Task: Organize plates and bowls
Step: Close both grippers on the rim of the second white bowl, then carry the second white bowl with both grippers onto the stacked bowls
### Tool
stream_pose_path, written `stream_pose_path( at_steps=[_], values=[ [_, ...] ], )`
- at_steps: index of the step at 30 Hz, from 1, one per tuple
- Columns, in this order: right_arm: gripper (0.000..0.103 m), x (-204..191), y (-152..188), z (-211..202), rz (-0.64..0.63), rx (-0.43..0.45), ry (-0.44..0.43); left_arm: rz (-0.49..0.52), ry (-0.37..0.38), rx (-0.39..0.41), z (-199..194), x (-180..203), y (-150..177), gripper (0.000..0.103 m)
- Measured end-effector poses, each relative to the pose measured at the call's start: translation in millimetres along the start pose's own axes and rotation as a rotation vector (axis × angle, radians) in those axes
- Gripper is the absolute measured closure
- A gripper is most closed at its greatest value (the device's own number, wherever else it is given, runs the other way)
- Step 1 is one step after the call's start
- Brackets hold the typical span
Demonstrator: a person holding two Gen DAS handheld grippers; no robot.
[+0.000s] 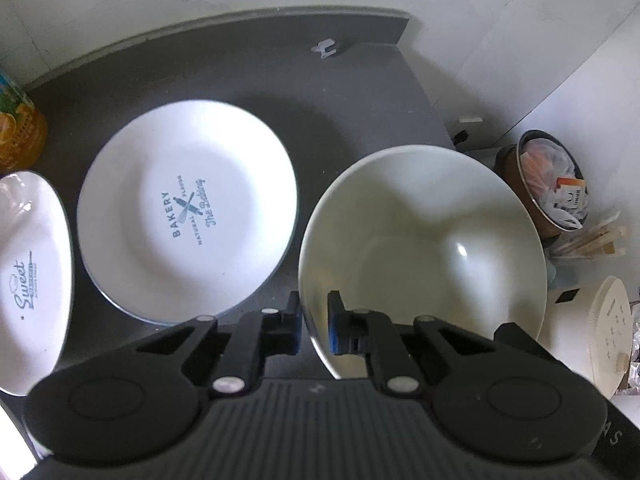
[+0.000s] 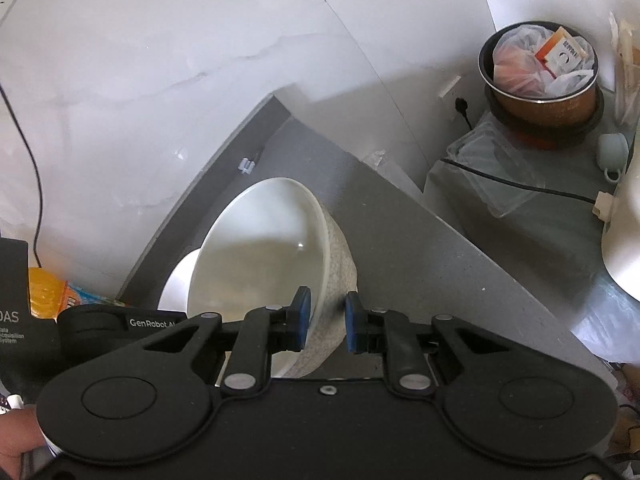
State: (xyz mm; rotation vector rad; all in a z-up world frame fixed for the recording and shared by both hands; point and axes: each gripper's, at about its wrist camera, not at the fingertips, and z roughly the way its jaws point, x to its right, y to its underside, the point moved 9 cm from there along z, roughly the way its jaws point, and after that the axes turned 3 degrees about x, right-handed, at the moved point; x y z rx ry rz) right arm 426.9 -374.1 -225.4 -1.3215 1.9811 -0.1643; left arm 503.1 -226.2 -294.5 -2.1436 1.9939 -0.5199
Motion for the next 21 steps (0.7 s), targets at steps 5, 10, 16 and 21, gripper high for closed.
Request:
stream_pose_path(
  at_steps=[5,10,16,21],
  values=[
    [0.085,-8,0,-18,-0.002,0.035,-0.005,0.004,0.015,0.036,-21,1,-1,0.092],
    [0.086,-17,3,-35,-0.010,0.060,-0.016,0.010,0.033,0.078,-45,-1,0,0.092],
    [0.086,-29,12,-55,-0.022,0.087,-0.023,0.000,0.048,0.110,-72,-11,8,0.093],
    [0.086,-41,20,-65,-0.038,0.104,-0.031,-0.021,0.051,0.129,-89,-23,15,0.096]
  ],
)
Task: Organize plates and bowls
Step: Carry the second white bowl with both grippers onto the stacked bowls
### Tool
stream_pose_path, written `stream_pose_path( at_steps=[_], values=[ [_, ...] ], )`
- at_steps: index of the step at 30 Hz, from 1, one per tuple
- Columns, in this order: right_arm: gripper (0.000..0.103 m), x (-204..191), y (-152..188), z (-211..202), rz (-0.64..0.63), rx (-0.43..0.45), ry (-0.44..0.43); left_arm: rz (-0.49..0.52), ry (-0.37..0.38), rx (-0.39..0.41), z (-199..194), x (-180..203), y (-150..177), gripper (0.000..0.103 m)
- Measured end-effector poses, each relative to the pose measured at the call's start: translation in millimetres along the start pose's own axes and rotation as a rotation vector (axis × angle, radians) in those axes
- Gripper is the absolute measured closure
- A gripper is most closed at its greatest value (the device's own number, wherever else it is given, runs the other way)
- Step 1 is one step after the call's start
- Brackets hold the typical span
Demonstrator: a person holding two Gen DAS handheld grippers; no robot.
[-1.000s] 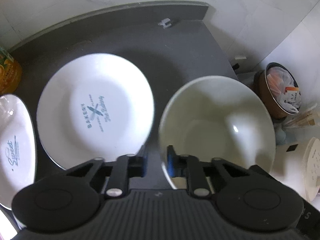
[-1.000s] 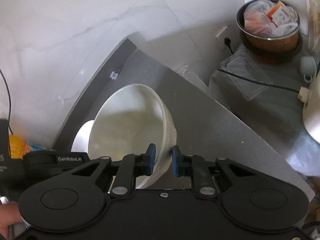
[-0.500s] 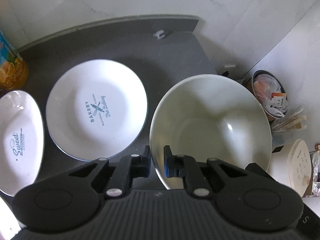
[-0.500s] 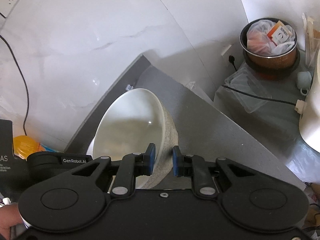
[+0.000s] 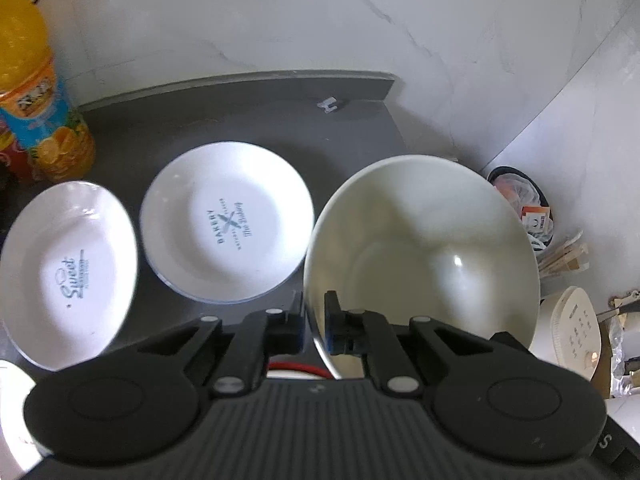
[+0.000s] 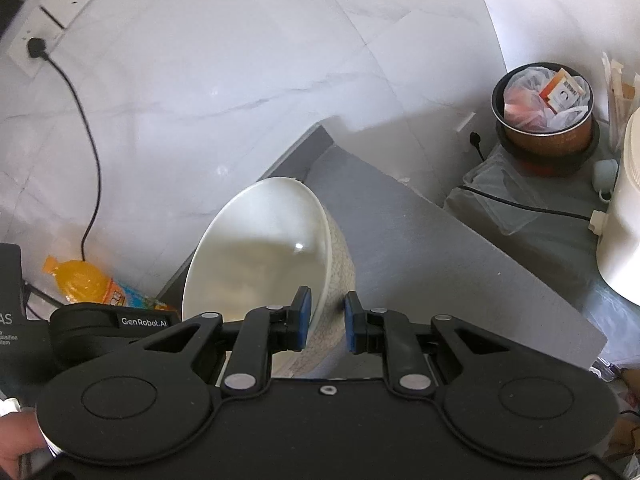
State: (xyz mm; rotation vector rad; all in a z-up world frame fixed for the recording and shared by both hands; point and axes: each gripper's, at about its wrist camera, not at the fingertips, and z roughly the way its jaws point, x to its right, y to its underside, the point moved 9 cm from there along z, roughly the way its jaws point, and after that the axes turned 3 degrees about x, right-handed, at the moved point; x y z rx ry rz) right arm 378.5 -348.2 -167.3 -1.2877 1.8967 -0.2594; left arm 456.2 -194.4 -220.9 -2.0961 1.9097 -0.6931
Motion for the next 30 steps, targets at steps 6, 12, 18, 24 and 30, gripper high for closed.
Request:
stream_pose_path(
  at_steps=[6,12,18,24,30],
  values=[
    [0.086,-10,11,-14,-0.012,0.012,0.002,-0.003,0.019,0.008,-15,-12,8,0.097],
    [0.086,-16,23,-22,-0.011,0.015,0.003,-0.001,0.031,0.016,-32,-23,22,0.097],
    [0.086,-22,39,-34,-0.020,0.017,0.006,-0.006,0.044,0.017,-43,-34,36,0.097],
    [0.086,-30,56,-45,-0.032,0.013,0.018,-0.010,0.052,0.019,-51,-44,49,0.097],
    [0.086,-34,73,-51,-0.045,-0.001,0.032,-0.003,0.055,0.010,-58,-53,62,0.097]
  ],
)
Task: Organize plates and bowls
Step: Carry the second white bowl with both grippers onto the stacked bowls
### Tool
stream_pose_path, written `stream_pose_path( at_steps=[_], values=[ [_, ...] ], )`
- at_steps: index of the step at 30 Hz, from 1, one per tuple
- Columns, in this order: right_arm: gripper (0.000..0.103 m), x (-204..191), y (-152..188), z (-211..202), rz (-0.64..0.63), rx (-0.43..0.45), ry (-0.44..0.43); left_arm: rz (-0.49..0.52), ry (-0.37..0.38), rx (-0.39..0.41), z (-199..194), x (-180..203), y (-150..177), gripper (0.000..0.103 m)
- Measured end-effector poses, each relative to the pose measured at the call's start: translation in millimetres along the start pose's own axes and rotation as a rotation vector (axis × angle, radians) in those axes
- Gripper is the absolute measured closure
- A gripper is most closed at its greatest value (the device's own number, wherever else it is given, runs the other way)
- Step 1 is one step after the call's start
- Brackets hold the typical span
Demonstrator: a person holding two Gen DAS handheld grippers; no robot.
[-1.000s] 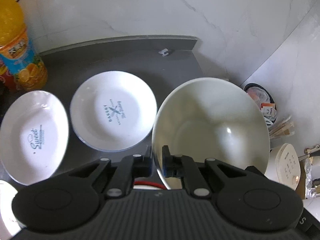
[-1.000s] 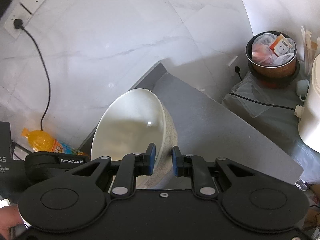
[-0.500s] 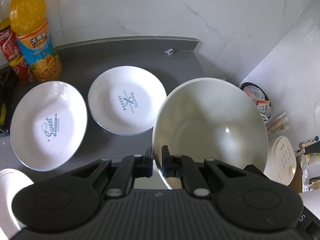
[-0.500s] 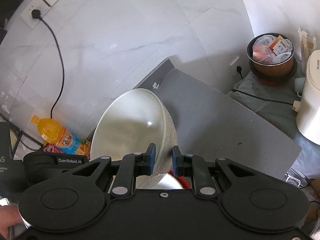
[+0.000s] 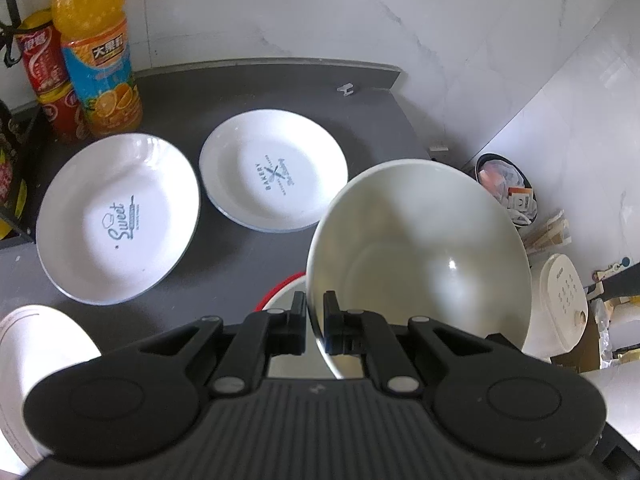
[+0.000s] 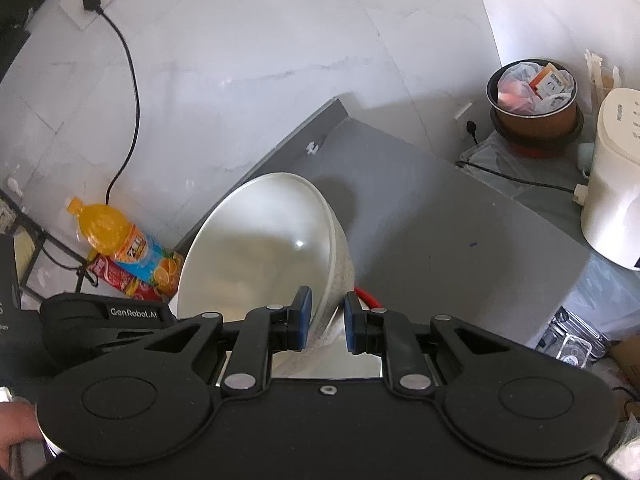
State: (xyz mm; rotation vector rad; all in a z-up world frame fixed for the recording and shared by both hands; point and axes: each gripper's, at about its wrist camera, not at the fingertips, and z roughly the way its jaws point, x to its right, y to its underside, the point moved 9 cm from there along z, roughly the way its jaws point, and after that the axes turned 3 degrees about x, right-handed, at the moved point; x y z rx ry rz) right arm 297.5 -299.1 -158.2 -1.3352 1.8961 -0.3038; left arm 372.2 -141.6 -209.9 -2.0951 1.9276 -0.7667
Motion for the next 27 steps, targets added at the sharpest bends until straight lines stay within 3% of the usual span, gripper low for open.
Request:
stream_pose_path(
  at_steps=[27],
  values=[
    [0.086,0,52,11,-0.078,-0.137,0.086,-0.011,-0.019,-0.109,21,-34,39,0.097]
  ],
)
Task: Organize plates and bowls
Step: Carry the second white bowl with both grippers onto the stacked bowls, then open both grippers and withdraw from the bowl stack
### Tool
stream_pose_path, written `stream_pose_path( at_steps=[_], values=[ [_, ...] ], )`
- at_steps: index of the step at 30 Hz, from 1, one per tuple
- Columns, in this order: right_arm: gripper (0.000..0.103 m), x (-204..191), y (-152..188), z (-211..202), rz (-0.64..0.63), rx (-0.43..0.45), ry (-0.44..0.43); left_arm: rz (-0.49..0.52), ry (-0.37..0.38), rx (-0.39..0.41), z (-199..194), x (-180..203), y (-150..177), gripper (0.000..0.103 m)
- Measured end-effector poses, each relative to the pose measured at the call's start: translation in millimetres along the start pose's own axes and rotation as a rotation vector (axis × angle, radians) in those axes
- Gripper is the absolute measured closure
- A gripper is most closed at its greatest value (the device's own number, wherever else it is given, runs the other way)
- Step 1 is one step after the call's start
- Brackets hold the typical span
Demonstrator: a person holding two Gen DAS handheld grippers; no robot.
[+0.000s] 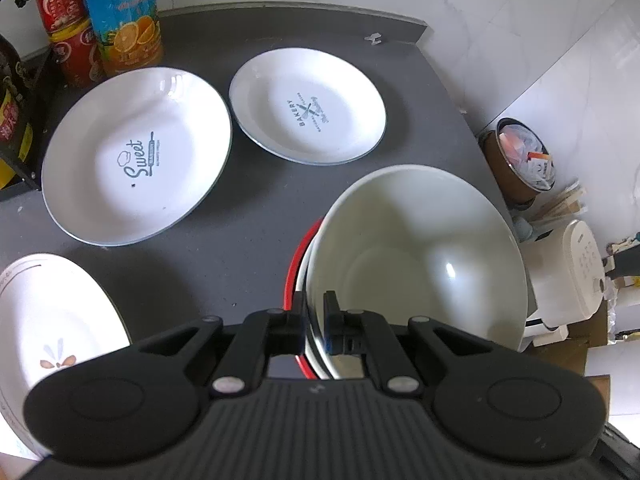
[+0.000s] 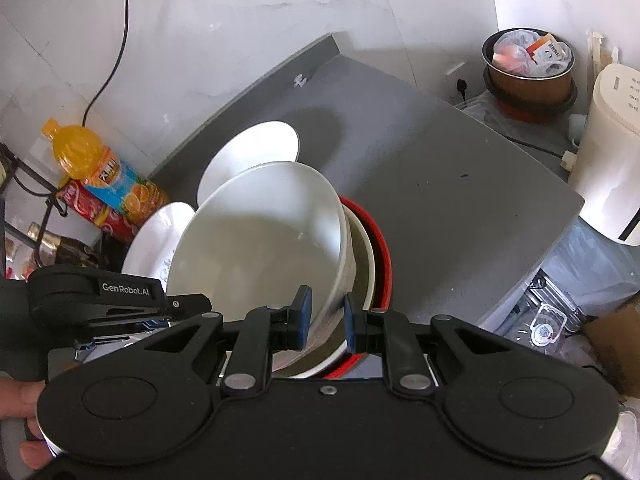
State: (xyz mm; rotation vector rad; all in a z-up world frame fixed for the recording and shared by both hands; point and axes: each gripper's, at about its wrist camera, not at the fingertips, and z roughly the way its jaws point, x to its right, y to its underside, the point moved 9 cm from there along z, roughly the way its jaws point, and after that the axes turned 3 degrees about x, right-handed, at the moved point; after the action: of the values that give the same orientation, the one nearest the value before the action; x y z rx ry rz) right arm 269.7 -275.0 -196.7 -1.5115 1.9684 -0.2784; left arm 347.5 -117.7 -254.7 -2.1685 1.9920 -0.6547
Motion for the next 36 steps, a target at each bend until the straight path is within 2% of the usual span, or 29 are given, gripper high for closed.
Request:
stream_pose_path(
  at_steps=[15,19,23,25,27,29,31,36],
  values=[
    [0.085,2,6,8,-0.047,-0.024,0.051,0.056,-0.047,0.013,2,4,0,0.096],
    [0.077,2,3,5,-0.015,-0.027,0.036,0.053,-0.046,0.019,-3,3,-1,0.096],
    [0.077,4,-3,-5,0.003,0.009,0.023,0.066,-0.055,0.022,-8,6,-2,0.091],
    [0.077,7,-3,-8,0.010,0.017,0.031,0.068,-0.050,0.017,-10,8,-2,0.087],
    [0.077,10,-3,-13,0.019,0.033,0.041,0.087,-0.057,0.027,-13,10,-2,0.078],
    [0.077,13,-2,-16,0.022,0.044,0.047,0.099,-0.062,0.046,-17,11,-2,0.061],
    [0.077,15,2,-16,0.025,0.041,0.054,0.104,-0.067,0.064,-21,11,-2,0.053],
    [0.077,18,7,-20,0.035,0.039,0.071,0.117,-0.075,0.087,-31,10,-1,0.044]
  ],
)
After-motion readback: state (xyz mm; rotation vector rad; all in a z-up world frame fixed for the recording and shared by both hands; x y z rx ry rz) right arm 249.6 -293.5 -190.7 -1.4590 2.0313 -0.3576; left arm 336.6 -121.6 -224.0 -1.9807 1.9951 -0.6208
